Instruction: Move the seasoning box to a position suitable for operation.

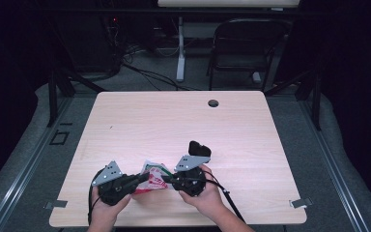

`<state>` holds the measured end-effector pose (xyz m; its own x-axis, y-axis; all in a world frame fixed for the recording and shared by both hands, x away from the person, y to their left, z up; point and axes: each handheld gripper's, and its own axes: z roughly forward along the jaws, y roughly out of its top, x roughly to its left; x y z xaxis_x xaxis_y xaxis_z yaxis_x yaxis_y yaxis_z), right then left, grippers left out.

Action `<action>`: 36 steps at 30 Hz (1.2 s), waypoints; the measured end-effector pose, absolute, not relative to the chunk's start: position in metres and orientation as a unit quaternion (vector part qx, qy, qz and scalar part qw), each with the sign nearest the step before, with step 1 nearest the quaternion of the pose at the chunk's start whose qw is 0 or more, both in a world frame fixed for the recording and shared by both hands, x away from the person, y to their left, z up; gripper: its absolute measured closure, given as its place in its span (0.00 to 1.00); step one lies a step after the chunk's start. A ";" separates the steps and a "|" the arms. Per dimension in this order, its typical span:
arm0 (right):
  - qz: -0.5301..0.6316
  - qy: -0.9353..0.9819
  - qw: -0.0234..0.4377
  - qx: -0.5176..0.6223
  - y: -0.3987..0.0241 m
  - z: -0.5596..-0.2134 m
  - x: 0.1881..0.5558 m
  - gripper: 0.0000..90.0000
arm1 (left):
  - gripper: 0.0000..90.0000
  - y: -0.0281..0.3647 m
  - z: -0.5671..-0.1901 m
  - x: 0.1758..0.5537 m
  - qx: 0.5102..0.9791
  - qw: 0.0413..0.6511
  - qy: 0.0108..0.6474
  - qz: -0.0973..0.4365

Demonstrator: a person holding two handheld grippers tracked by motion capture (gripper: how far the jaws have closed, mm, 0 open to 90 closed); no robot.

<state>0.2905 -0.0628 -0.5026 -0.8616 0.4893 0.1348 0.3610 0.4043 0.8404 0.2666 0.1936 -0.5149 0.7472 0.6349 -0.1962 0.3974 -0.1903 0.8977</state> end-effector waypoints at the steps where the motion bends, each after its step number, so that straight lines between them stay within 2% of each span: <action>1: 0.486 0.833 0.064 0.257 -0.063 -0.503 0.291 1.00 | 0.97 0.194 -0.515 0.267 0.764 0.538 0.339 0.112; 7: 0.489 0.830 0.056 0.263 -0.064 -0.502 0.294 1.00 | 0.76 0.195 -0.520 0.268 0.772 0.526 0.336 0.118; 17: 0.501 0.823 0.046 0.264 -0.066 -0.504 0.297 1.00 | 0.56 0.201 -0.539 0.268 0.801 0.479 0.334 0.132; 25: 0.507 0.823 0.048 0.254 -0.067 -0.504 0.298 1.00 | 0.48 0.201 -0.554 0.269 0.807 0.453 0.354 0.135; 32: 0.524 0.813 0.039 0.253 -0.069 -0.507 0.299 1.00 | 0.47 0.198 -0.567 0.273 0.818 0.431 0.358 0.131; 36: 0.528 0.811 0.038 0.250 -0.069 -0.508 0.300 1.00 | 0.45 0.200 -0.572 0.275 0.810 0.442 0.364 0.126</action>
